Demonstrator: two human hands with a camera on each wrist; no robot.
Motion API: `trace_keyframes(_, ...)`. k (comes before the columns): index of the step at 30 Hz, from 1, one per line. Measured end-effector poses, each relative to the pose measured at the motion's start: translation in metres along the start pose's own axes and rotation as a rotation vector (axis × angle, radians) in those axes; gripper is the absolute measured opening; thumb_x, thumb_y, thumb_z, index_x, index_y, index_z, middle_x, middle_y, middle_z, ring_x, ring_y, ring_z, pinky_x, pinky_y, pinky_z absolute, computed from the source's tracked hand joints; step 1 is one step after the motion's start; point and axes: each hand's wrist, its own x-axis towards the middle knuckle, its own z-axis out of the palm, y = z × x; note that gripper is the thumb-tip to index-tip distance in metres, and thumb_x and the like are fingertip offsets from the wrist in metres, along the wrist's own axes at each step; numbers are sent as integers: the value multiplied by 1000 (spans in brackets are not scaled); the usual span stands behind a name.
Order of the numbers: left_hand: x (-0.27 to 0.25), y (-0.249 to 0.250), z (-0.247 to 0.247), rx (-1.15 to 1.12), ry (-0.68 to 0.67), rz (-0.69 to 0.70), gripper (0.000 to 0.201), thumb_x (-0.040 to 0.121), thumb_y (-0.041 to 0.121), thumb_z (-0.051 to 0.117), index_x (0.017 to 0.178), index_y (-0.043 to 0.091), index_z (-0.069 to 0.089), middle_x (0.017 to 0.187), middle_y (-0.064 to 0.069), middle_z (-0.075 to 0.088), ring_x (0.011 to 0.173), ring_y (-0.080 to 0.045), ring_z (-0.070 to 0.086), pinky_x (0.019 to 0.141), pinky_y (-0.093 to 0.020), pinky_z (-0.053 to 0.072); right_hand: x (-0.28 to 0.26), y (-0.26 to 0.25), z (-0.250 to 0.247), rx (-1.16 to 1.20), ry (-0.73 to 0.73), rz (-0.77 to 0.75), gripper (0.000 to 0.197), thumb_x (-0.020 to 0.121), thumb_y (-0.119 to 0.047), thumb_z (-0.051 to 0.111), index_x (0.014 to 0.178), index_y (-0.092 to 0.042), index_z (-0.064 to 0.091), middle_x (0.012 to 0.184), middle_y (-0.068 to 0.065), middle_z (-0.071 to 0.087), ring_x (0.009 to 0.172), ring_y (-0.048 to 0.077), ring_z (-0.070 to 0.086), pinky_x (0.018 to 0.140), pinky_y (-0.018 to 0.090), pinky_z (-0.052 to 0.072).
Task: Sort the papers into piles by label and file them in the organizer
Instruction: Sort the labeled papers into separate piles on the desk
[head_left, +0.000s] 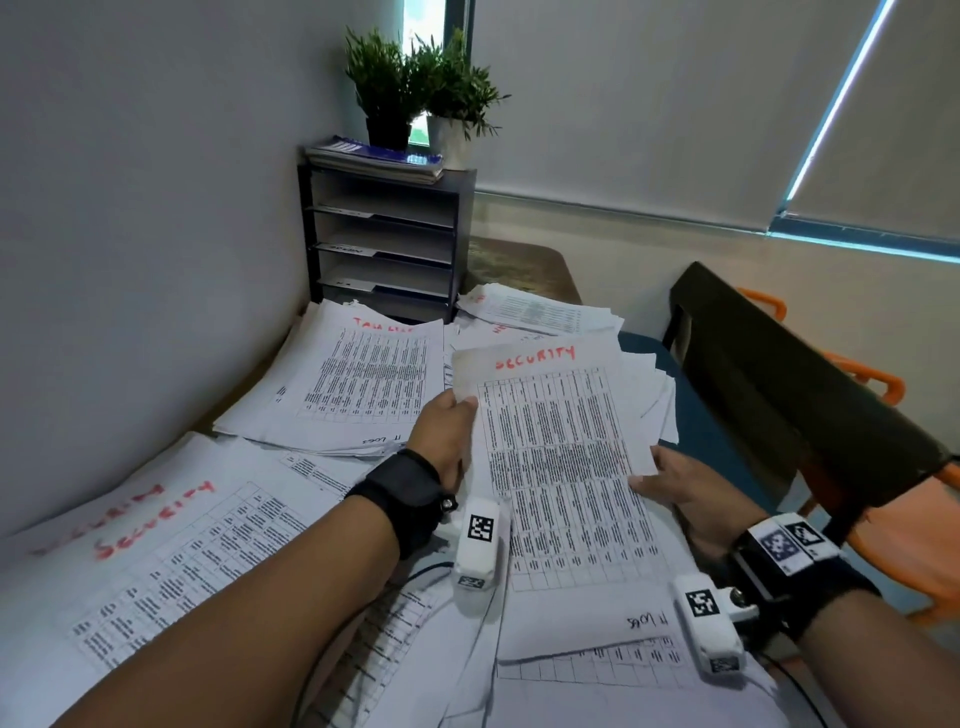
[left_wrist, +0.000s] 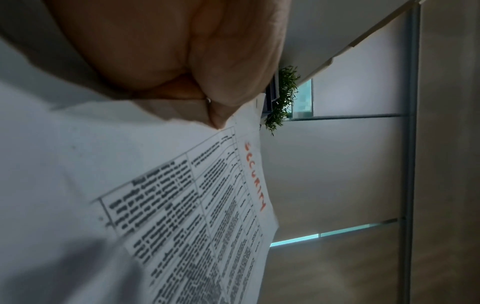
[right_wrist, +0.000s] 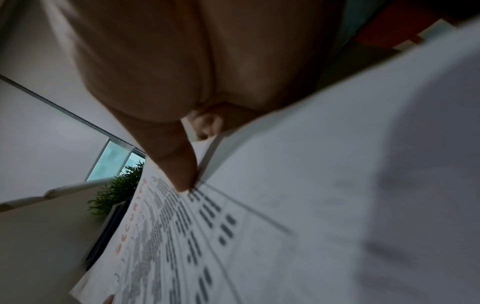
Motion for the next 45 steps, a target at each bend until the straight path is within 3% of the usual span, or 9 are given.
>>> trace_keyframes(5, 5, 14, -3, -75, 49, 8, 20, 101, 20, 50, 107, 15, 68, 96, -13, 62, 83, -30, 56, 75, -45, 47, -8, 1, -10, -200, -34, -9, 29, 97, -2, 55, 125, -4, 58, 120, 17, 70, 111, 38, 67, 99, 53, 50)
trace_keyframes(9, 4, 33, -5, -122, 47, 91, 14, 101, 8, 50, 98, 9, 64, 76, -3, 67, 68, -23, 60, 67, -34, 53, 7, -11, -14, -293, 215, -136, 17, 99, -5, 54, 113, -9, 63, 108, 13, 74, 98, 32, 71, 88, 44, 54)
trace_keyframes(16, -5, 52, -7, 74, 130, 235, 53, 94, 18, 61, 142, 10, 41, 103, 3, 63, 108, -21, 63, 104, -44, 49, 42, -36, -4, -550, 461, -254, 20, 95, -25, 56, 114, -23, 62, 112, 2, 70, 101, 26, 66, 99, 47, 49)
trace_keyframes(20, -11, 48, -2, 80, 112, 207, 59, 93, 19, 62, 146, 10, 36, 102, -1, 60, 89, -21, 57, 91, -45, 51, 47, -39, 23, -573, 420, -263, 17, 98, -17, 55, 114, -15, 61, 106, 8, 68, 97, 28, 64, 84, 35, 47)
trace_keyframes(25, -6, 43, -7, 149, 138, 175, 64, 91, 23, 64, 147, 11, 36, 119, -14, 57, 105, -30, 60, 91, -36, 48, 51, -38, 40, -546, 402, -213, 15, 97, -18, 56, 111, -17, 61, 104, 10, 71, 91, 29, 67, 88, 42, 54)
trace_keyframes(27, -6, 56, -12, 241, 215, 261, 55, 94, 18, 63, 144, 10, 40, 130, -10, 53, 114, -23, 57, 87, -21, 45, 52, -39, 42, -539, 395, -196, 16, 97, -18, 56, 111, -16, 62, 104, 11, 71, 91, 29, 67, 90, 45, 54)
trace_keyframes(32, -22, 121, -39, 358, 263, 574, 47, 95, 22, 62, 139, 16, 47, 128, -2, 56, 114, -12, 55, 96, -24, 46, 48, -78, 48, -506, 634, -376, 14, 96, -22, 54, 107, -20, 61, 101, 3, 61, 94, 22, 57, 87, 35, 46)
trace_keyframes(37, -49, 152, -68, 425, 257, 651, 41, 97, 13, 60, 136, 13, 49, 129, -6, 56, 113, -17, 59, 90, -22, 52, 54, -101, 86, -677, 268, -362, 23, 86, -27, 59, 105, -15, 63, 103, 8, 71, 92, 29, 67, 87, 44, 55)
trace_keyframes(45, -80, 128, -124, 1031, 106, 419, 36, 98, 22, 59, 134, 25, 59, 127, 6, 55, 110, -12, 56, 90, -24, 43, 45, -66, 196, -1076, -311, -344, 17, 97, -25, 59, 110, -14, 59, 100, -2, 67, 93, 16, 64, 81, 21, 48)
